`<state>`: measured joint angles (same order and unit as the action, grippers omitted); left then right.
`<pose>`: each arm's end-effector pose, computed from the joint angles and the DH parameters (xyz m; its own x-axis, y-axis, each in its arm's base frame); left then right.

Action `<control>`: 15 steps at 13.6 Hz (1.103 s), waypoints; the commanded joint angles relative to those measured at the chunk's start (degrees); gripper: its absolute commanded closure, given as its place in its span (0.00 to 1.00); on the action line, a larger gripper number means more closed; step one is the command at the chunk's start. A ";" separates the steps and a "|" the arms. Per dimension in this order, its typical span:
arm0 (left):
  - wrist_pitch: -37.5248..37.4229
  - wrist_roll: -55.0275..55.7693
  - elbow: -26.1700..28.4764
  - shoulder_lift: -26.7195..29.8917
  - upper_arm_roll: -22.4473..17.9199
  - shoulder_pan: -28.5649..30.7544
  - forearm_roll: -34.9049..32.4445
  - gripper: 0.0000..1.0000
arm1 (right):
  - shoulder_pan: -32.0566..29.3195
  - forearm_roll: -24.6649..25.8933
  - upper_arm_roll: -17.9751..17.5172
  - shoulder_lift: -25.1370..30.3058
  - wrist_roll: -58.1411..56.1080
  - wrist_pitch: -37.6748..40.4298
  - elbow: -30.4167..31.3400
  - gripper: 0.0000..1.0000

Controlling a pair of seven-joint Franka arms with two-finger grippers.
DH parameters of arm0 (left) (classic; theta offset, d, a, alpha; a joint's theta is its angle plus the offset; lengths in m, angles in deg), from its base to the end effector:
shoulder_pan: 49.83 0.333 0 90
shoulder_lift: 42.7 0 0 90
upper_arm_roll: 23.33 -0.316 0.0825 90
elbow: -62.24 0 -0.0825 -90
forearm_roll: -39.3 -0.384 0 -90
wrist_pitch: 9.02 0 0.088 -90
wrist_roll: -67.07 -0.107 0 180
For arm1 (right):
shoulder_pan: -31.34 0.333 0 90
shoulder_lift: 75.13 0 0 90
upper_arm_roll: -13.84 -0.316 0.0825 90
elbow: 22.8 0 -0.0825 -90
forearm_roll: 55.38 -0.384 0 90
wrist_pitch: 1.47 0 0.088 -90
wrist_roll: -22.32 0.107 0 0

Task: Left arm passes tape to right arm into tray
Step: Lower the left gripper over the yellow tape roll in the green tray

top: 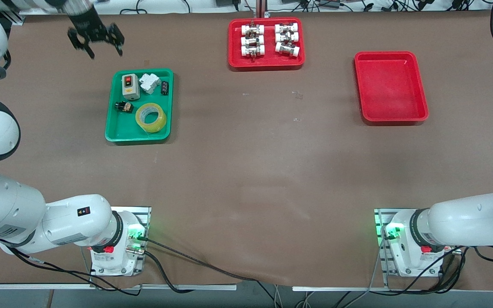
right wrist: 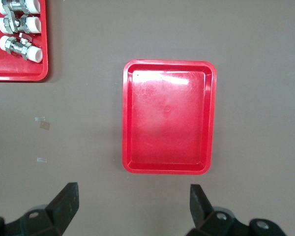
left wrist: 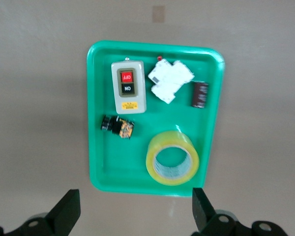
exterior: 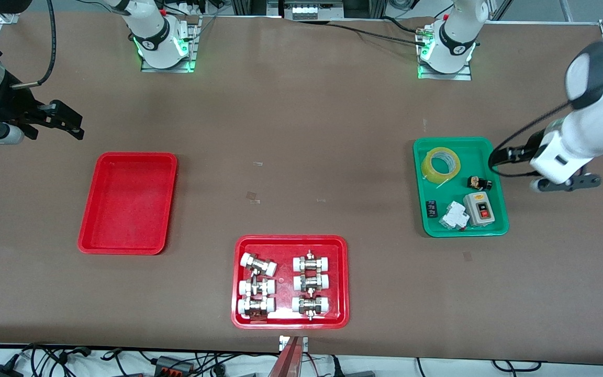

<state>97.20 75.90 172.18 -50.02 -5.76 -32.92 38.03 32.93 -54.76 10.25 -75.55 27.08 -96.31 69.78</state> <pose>0.5667 -0.0003 0.4147 0.9737 0.1314 -0.1861 0.1318 -0.9912 -0.0100 0.5618 0.0497 0.6066 0.9994 0.0082 0.0329 0.0079 -0.9999 0.0076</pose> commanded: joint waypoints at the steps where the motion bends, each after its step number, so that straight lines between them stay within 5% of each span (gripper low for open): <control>1: 10.63 -0.57 14.64 4.41 0.71 0.75 0.83 0.00 | -0.01 0.87 -0.19 -0.46 0.68 1.24 -1.27 0.00; 7: 30.77 1.28 28.47 -1.29 2.38 -0.99 0.65 0.00 | 0.08 0.87 -0.19 -0.55 0.68 1.24 -1.18 0.00; 15: 36.60 4.53 29.11 -7.45 2.12 -1.18 -0.58 0.11 | 0.16 0.87 -0.19 -0.55 0.68 1.24 -1.09 0.00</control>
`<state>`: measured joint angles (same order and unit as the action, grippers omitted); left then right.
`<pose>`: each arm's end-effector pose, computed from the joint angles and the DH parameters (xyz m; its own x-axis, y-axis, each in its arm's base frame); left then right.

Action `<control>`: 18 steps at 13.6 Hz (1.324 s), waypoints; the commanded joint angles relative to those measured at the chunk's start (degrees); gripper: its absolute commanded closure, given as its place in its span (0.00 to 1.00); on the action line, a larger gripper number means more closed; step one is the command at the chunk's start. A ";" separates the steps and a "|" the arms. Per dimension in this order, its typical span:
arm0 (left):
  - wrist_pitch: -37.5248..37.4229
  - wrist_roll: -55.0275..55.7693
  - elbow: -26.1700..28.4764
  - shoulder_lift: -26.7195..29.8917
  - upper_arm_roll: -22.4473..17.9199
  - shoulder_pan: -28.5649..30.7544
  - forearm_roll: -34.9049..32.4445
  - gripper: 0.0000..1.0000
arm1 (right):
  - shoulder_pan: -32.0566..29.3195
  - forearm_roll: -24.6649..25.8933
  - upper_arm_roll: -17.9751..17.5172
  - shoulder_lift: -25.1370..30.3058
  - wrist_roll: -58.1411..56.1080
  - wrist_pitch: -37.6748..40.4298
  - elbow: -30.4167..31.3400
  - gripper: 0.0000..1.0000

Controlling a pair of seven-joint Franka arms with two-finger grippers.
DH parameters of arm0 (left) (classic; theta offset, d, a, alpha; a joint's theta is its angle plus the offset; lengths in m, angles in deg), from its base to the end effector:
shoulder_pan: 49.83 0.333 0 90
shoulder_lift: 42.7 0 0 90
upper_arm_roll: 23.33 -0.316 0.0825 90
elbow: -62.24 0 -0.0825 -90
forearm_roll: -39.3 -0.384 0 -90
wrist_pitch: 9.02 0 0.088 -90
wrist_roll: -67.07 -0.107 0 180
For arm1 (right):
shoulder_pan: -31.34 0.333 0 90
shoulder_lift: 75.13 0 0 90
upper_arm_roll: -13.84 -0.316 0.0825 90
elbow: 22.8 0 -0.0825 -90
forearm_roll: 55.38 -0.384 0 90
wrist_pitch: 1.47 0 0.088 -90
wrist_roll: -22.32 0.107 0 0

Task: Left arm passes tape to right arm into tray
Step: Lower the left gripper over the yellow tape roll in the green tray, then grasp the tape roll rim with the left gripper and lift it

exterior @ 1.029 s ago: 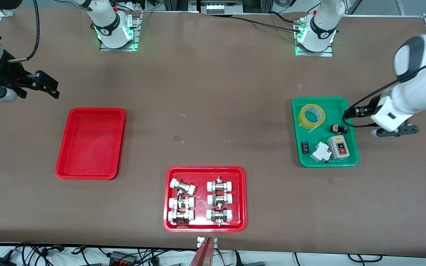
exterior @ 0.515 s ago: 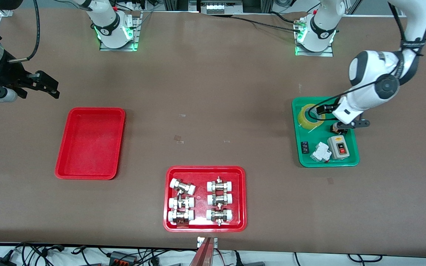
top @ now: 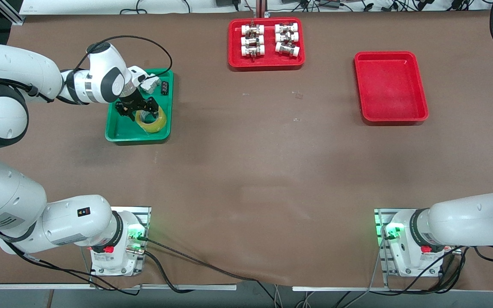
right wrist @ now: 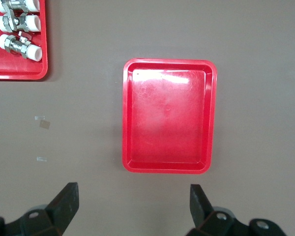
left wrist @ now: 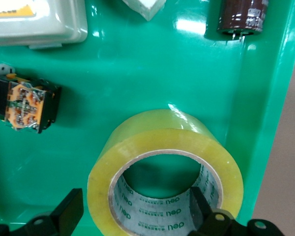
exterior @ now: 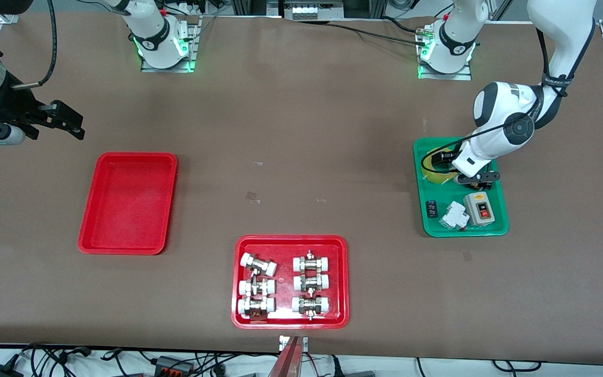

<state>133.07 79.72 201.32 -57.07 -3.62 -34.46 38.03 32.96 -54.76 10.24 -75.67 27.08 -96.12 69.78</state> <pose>0.4692 -0.0424 0.1969 0.9735 0.1227 -0.1928 0.1312 -0.9908 0.0321 0.5620 0.0501 0.6051 0.9996 0.0089 0.0275 0.0086 -0.9999 0.0080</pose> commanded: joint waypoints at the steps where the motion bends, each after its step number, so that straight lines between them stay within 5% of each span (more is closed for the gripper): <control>1: 0.73 0.71 -0.04 -0.57 -0.02 0.62 -0.58 0.33 | 0.14 0.87 -0.18 -0.43 0.68 1.04 -1.00 0.00; 3: 0.73 0.80 -0.04 -0.40 -0.02 0.71 -0.58 0.92 | 0.14 0.87 -0.18 -0.43 0.68 1.04 -1.00 0.00; 4: 0.73 0.80 -0.04 -0.22 -0.02 0.71 -0.58 0.99 | 0.14 0.87 -0.18 -0.43 0.68 1.04 -1.00 0.00; 9: -0.75 0.80 -0.47 2.41 0.24 0.63 -0.58 1.00 | 0.14 0.87 -0.18 -0.43 0.68 1.04 -1.00 0.00; 12: -8.46 1.06 -4.32 4.61 1.47 0.19 -0.58 1.00 | 0.14 0.87 -0.18 -0.43 0.68 1.04 -1.00 0.00; 15: -19.36 8.66 -15.46 4.09 9.35 -0.95 -0.49 1.00 | 0.14 0.87 -0.18 -0.43 0.68 1.04 -1.00 0.00; 18: -19.05 21.42 -27.59 -3.80 14.39 -7.69 -0.58 1.00 | 0.14 0.87 -0.18 -0.43 0.68 1.04 -1.00 0.00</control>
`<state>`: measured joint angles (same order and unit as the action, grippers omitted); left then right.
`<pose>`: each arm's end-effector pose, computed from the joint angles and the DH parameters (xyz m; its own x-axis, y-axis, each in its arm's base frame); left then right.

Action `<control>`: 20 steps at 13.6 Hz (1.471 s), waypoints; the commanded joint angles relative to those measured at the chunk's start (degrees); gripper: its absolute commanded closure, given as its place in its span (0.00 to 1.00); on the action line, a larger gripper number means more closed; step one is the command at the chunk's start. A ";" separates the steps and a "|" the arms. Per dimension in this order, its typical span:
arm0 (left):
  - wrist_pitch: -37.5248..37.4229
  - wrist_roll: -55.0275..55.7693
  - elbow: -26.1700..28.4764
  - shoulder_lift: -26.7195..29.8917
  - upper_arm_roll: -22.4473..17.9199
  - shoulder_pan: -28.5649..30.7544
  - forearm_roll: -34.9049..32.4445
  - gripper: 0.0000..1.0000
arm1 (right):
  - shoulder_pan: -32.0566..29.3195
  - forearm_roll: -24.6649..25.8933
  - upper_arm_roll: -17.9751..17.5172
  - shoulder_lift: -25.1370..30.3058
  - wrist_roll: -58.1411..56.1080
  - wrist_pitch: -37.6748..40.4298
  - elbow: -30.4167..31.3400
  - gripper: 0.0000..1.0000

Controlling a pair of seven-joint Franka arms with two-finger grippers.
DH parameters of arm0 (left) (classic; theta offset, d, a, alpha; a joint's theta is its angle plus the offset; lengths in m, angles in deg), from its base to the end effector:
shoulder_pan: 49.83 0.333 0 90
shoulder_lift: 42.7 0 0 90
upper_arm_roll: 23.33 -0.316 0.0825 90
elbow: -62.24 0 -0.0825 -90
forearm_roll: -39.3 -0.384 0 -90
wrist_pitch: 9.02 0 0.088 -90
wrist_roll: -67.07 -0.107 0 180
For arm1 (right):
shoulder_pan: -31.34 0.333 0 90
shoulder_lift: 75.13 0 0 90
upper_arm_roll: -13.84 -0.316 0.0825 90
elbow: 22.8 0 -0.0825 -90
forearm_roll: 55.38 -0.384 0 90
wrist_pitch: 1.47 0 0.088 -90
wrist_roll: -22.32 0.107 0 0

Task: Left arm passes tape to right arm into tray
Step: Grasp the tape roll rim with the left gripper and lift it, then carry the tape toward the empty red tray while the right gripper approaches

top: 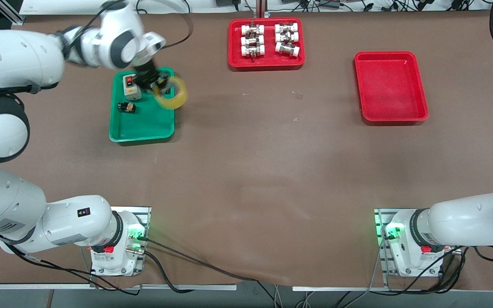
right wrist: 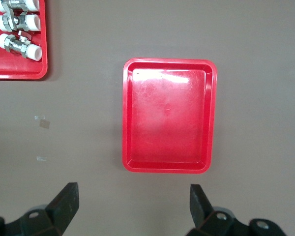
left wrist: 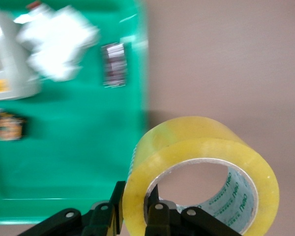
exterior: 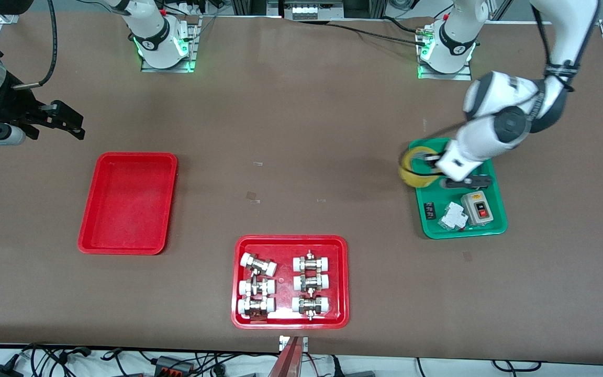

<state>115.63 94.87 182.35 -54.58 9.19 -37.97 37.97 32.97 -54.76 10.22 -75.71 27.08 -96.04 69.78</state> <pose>0.5264 -0.1921 0.3300 0.9857 0.1113 -0.1267 0.1170 -0.9924 0.0383 0.5620 0.0504 0.6046 0.9996 0.0094 0.0254 0.0092 -0.9999 0.0081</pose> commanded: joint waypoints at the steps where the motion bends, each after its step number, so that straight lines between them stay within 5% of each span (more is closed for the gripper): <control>1: -0.47 7.44 -12.84 -9.53 1.59 -6.56 -0.35 1.00 | 0.13 0.87 -0.17 -0.39 0.68 0.96 -1.00 0.00; 4: 6.54 11.29 -21.13 -16.67 1.59 -10.80 0.53 1.00 | -0.04 0.87 -0.17 -1.00 0.68 1.83 -0.82 0.00; 10: 33.36 22.13 -22.29 -26.69 1.59 -21.16 0.71 1.00 | -0.48 -0.97 -0.08 -3.02 -0.19 3.16 2.69 0.00; 15: 38.22 24.40 -28.25 -28.29 1.24 -27.92 0.80 1.00 | -1.10 -16.77 0.01 -8.72 -7.31 1.15 2.78 0.00; 20: 38.13 23.89 -33.70 -28.64 0.71 -29.44 -1.22 1.00 | 3.55 -34.09 -0.78 -17.17 -12.24 -10.27 2.25 0.00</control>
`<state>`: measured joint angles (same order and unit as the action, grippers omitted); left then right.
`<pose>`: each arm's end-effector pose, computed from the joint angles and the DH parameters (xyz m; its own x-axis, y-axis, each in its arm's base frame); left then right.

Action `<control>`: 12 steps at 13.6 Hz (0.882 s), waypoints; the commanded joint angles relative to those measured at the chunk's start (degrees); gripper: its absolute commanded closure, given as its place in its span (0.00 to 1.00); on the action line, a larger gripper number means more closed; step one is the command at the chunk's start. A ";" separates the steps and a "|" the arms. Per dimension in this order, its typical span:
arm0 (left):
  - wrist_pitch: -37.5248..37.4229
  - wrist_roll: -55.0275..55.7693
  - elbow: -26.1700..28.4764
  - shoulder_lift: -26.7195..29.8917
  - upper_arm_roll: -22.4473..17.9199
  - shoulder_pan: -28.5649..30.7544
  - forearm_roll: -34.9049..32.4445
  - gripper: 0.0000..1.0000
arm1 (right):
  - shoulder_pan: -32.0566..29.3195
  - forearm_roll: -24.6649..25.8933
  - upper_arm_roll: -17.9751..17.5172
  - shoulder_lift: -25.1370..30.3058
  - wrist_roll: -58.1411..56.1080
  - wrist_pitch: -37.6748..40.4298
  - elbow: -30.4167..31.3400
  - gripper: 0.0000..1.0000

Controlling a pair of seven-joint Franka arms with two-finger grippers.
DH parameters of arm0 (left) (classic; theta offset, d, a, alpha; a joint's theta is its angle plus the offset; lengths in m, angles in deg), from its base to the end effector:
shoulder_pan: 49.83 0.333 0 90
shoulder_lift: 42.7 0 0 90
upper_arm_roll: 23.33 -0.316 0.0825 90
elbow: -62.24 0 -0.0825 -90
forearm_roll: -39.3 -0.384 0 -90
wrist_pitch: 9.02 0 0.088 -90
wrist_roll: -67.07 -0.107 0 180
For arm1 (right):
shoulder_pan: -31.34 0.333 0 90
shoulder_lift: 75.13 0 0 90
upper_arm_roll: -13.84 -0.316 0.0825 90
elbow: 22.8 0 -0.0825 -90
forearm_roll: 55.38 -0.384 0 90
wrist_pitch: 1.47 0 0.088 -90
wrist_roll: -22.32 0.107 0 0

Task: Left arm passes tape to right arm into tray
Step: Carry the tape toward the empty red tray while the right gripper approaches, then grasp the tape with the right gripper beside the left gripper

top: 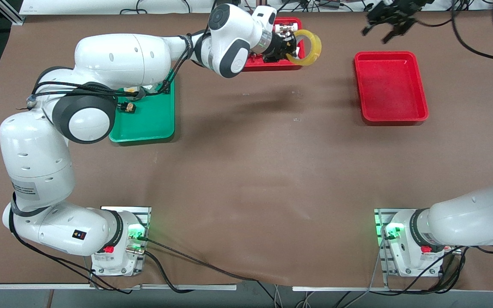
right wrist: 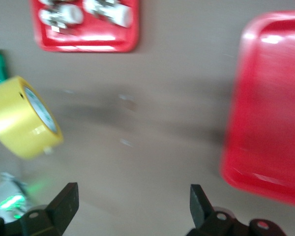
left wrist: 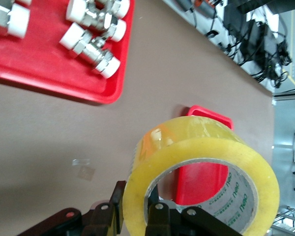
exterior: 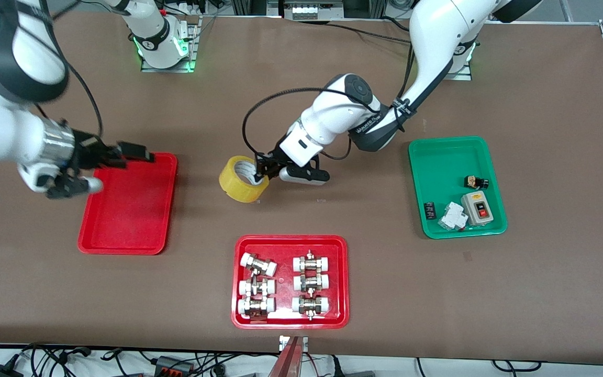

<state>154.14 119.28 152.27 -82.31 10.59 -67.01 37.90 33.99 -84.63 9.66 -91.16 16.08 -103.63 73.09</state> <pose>0.5392 -0.5151 0.3667 0.9569 0.2740 0.0964 0.1398 -0.7253 0.6741 0.6173 0.1124 0.4382 0.9835 0.1104 -0.1434 0.0264 -0.8717 -0.4894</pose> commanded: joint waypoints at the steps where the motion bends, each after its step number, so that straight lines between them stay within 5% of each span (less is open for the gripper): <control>1: -0.39 -0.96 -3.71 -1.17 -0.70 -0.48 -4.90 1.00 | 3.92 -6.42 -0.22 -2.60 -1.24 -4.96 -1.14 0.00; 3: -0.39 -0.88 -3.80 -2.66 -0.70 -0.31 -10.89 1.00 | 7.09 -9.68 -0.22 -3.05 -1.24 -9.10 -1.23 0.00; 12: -0.39 -1.14 -5.03 -3.45 -1.49 -1.01 -13.71 1.00 | 14.13 -11.98 -0.22 -8.85 -3.17 -21.07 -2.73 0.00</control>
<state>153.92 118.56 149.94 -85.13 9.25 -66.99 25.89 47.34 -95.33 9.10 -99.02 14.49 -123.86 71.64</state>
